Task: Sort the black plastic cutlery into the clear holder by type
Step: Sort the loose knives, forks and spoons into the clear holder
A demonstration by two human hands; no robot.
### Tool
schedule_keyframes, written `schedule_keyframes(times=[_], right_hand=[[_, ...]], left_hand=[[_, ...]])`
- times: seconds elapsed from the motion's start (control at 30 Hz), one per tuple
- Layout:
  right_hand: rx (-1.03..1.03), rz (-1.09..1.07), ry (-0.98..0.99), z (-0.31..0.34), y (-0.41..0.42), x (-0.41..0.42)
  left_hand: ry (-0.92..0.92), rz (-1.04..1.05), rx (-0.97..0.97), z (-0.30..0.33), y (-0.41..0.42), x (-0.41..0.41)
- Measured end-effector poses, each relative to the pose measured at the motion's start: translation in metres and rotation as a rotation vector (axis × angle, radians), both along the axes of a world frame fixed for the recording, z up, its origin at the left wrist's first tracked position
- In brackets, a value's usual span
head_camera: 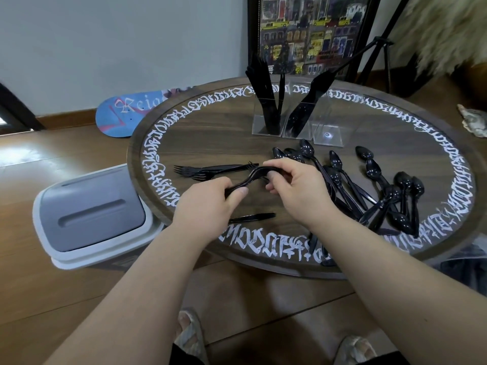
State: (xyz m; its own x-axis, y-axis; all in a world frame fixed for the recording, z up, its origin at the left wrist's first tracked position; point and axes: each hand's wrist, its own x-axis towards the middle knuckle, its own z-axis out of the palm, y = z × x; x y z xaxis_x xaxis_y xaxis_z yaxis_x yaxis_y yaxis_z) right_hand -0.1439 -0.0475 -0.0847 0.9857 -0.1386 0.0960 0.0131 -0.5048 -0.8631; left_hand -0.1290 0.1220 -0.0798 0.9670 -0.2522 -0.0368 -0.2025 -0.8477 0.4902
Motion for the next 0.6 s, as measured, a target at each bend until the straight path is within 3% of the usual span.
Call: schedule_keyframes(times=[0.17, 0.27, 0.37, 0.6], right_hand=[[0.366, -0.027, 0.036, 0.013, -0.007, 0.004], [0.435, -0.026, -0.005, 0.029, -0.019, 0.002], [0.279, -0.11, -0.11, 0.046, -0.043, 0.008], [-0.031, -0.4, -0.405, 0.102, -0.123, 0.049]], left_hand=[[-0.035, -0.073, -0.053, 0.008, -0.015, -0.005], [-0.05, -0.164, -0.043, 0.015, -0.03, 0.004], [-0.029, -0.278, -0.029, 0.028, -0.051, 0.028], [-0.364, -0.39, 0.142, 0.039, -0.09, 0.094]])
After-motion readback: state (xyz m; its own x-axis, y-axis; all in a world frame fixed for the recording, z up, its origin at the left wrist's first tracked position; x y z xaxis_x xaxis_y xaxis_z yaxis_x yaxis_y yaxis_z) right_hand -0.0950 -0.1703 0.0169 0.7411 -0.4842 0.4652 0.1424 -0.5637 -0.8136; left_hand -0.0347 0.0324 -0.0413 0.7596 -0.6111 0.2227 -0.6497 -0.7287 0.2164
